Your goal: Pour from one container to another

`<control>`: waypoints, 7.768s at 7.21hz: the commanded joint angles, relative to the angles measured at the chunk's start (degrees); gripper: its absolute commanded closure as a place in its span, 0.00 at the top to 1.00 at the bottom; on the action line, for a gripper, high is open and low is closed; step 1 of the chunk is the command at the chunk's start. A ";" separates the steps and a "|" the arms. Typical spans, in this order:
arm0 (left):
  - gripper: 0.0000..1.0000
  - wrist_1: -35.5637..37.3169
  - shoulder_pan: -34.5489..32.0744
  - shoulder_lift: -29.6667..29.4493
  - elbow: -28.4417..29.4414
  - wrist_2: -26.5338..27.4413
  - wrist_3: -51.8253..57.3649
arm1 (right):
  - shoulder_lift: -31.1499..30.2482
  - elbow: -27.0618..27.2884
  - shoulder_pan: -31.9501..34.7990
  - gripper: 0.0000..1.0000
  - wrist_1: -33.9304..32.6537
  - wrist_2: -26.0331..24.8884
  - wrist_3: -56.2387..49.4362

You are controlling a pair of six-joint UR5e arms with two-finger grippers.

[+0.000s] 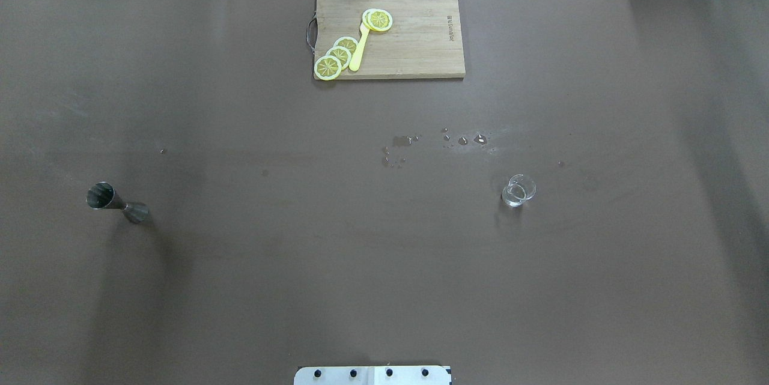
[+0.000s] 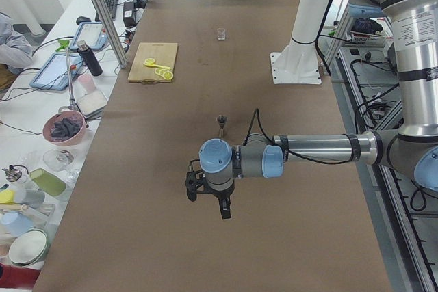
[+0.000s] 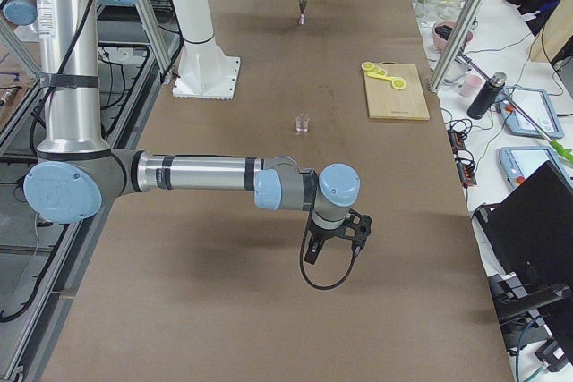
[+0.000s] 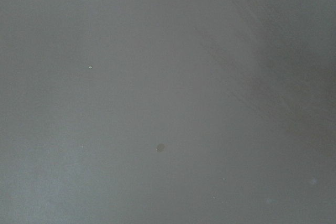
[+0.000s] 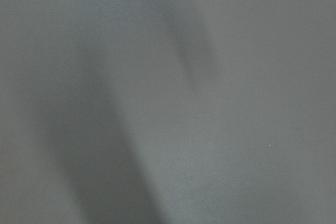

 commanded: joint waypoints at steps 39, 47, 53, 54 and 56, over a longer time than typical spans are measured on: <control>0.98 -1.58 0.38 -1.06 0.69 -0.15 0.46 | 0.68 0.14 0.00 1.00 0.00 1.73 0.08; 0.98 -1.58 0.38 -1.06 0.69 -0.15 0.37 | 0.42 0.49 0.00 1.00 -0.09 2.78 0.08; 0.98 -1.58 0.38 -1.06 0.87 -0.15 0.37 | 5.41 1.45 -0.96 1.00 -0.43 2.08 0.16; 0.98 -1.58 0.38 -0.97 0.87 -0.15 0.37 | 5.43 1.80 -1.05 1.00 0.00 2.52 -0.01; 0.98 -1.58 0.38 -0.97 0.87 -0.15 0.37 | 9.96 1.73 -3.67 1.00 -0.17 4.18 0.17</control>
